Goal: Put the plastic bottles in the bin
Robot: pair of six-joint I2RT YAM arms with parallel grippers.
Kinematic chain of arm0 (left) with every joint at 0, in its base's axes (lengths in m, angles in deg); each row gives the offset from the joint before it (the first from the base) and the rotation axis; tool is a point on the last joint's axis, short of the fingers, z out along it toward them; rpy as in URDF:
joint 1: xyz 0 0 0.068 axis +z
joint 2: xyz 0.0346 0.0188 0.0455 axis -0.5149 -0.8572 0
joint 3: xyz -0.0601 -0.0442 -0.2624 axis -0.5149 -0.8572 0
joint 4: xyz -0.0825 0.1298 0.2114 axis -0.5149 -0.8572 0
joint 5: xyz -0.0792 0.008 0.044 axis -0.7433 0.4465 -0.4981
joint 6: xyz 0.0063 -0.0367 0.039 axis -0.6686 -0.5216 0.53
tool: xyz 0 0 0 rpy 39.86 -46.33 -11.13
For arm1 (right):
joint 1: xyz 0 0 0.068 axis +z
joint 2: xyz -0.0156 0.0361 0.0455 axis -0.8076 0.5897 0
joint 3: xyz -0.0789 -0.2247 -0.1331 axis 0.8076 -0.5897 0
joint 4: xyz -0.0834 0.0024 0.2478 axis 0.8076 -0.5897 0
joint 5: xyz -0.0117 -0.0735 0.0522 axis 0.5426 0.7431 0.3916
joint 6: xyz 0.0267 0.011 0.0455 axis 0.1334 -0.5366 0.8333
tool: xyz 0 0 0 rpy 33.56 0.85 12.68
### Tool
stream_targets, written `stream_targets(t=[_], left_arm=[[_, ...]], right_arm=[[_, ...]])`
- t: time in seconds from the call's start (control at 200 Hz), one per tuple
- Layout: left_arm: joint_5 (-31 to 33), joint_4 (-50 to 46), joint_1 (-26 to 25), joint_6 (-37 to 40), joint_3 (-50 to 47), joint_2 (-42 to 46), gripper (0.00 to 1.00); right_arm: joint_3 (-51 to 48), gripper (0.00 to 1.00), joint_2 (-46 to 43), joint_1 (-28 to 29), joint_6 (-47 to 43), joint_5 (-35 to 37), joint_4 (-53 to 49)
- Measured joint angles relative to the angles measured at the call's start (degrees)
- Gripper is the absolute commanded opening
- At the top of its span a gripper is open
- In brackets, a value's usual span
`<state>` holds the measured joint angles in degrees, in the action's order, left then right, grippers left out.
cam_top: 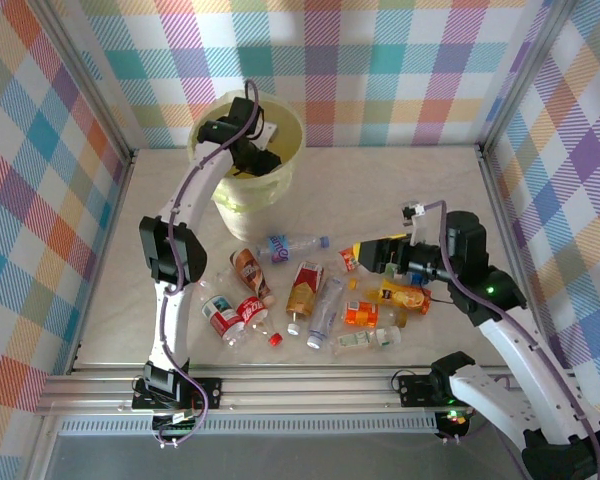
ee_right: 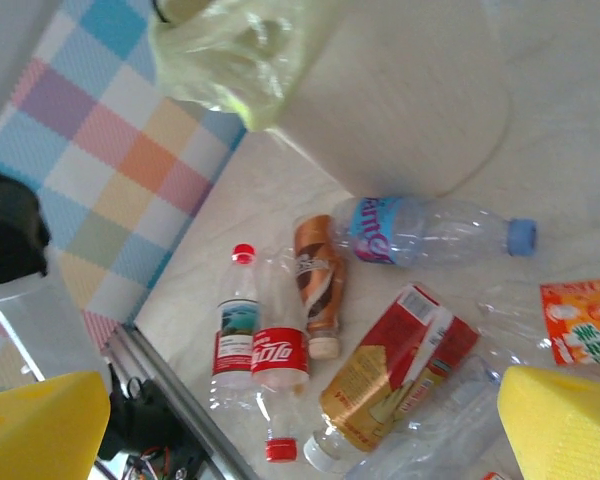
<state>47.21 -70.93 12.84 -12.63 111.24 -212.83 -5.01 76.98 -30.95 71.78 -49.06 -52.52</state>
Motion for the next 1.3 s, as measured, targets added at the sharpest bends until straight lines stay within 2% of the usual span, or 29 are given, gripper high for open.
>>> stream_targets(t=[0.245, 0.555, 0.925, 1.015, 1.065, 1.3], left_arm=[[-0.4, -1.1, 0.0, -0.3, 0.0, -0.3, 0.61], [-1.0, -1.1, 0.0, -0.7, 0.0, -0.7, 0.7], [-1.6, -1.0, 0.0, -1.7, 0.0, -0.7, 0.86], [-1.8, -1.0, 0.0, -2.0, 0.0, -0.5, 0.92], [-1.9, -1.0, 0.0, -2.2, 0.0, -0.1, 1.0], [-1.9, -0.4, 0.0, -3.9, 0.0, 5.2, 1.0]], right_arm=[[0.1, 1.0, 3.4, 0.0, 7.5, 11.1, -3.7], [0.1, 1.0, 0.7, 0.0, 3.9, 17.8, -4.9], [0.2, 1.0, 2.1, 0.0, 0.9, 17.3, -7.2], [0.6, 1.0, 2.4, 0.0, 0.9, 17.6, -8.4], [1.2, 1.0, 2.6, 0.0, 0.9, 17.9, -9.2], [2.1, 1.0, 3.3, 0.0, -0.6, 17.2, -10.3]])
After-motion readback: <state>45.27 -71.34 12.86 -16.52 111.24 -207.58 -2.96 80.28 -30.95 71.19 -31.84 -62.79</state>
